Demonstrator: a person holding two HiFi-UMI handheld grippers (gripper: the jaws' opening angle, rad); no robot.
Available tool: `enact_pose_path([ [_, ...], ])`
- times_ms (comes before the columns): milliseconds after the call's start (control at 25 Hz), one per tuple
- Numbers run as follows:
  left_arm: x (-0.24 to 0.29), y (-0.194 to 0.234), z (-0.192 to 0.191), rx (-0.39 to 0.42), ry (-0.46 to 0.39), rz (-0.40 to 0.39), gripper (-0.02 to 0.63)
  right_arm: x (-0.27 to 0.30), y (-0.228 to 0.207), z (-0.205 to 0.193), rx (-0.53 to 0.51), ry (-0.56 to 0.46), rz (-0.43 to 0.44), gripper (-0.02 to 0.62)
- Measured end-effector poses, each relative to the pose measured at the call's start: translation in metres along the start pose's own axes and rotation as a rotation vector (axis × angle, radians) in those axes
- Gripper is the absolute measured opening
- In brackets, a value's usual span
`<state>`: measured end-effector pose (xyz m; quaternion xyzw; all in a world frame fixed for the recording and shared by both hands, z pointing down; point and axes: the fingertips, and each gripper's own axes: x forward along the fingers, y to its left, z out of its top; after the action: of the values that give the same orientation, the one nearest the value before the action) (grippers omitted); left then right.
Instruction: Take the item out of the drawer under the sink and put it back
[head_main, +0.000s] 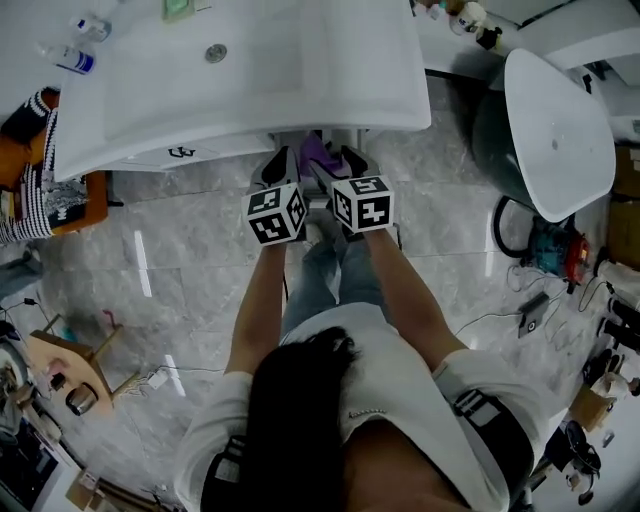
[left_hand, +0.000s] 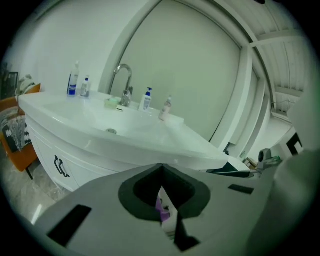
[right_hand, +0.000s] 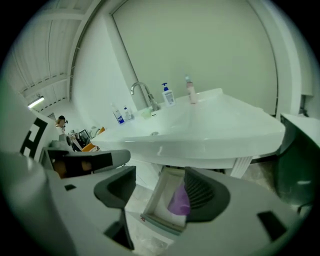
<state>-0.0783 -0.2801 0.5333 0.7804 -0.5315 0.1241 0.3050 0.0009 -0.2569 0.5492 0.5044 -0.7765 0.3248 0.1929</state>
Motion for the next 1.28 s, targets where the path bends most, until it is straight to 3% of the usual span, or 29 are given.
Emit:
enact_pose_path([
  [600, -0.059, -0.03, 0.043, 0.076, -0.067, -0.041, 0.003, -0.067, 0.03, 0.052, -0.083, -0.129, -0.011, 0.308],
  [1040, -0.075, -0.059, 0.048, 0.095, -0.096, -0.086, 0.003, -0.088, 0.045, 0.064, -0.133, -0.179, -0.039, 0.228],
  [1280, -0.078, -0.061, 0.046, 0.097, -0.096, -0.085, 0.003, -0.094, 0.05, 0.071, -0.151, -0.216, -0.056, 0.146],
])
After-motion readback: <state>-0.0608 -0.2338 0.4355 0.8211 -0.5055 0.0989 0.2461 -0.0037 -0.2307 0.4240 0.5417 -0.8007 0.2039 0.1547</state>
